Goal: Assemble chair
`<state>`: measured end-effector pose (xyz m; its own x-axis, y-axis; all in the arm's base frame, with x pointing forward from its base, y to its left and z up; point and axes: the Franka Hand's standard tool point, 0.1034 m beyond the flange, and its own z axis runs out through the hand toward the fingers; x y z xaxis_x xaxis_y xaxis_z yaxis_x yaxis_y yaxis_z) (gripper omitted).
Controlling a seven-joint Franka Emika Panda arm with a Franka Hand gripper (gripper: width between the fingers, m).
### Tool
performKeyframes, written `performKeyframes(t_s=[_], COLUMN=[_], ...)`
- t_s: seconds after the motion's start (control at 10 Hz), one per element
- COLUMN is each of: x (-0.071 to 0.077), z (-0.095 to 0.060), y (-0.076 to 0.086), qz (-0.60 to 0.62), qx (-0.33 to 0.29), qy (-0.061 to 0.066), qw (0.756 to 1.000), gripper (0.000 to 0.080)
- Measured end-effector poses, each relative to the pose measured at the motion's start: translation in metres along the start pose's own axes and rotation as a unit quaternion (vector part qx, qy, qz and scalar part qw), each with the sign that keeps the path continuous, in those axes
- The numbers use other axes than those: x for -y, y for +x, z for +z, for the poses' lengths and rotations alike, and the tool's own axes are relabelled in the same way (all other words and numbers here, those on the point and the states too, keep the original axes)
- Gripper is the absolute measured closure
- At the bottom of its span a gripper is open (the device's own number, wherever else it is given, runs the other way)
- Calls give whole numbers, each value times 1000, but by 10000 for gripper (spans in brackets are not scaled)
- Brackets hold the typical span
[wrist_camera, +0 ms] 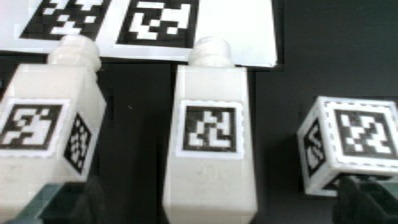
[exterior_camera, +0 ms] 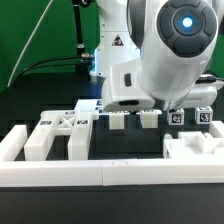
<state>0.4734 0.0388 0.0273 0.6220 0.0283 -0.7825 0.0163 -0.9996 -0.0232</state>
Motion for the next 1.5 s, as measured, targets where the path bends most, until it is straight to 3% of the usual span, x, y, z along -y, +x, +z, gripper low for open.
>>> performKeyframes(t_s=[0.4,0.7,0.9,1.0,1.1,1.5], x=[0,0,0,0,0,0], z=[13,14,14,14,14,14], y=[0,2,2,2,2,2], qz=[-1,-1,-1,-1,-1,-1], qx=[10,7,7,7,7,7], qy=[-3,-3,-3,-3,-3,-3], qw=[1000,1000,1000,1000,1000,1000], gripper=[151,151,409,409,518,518])
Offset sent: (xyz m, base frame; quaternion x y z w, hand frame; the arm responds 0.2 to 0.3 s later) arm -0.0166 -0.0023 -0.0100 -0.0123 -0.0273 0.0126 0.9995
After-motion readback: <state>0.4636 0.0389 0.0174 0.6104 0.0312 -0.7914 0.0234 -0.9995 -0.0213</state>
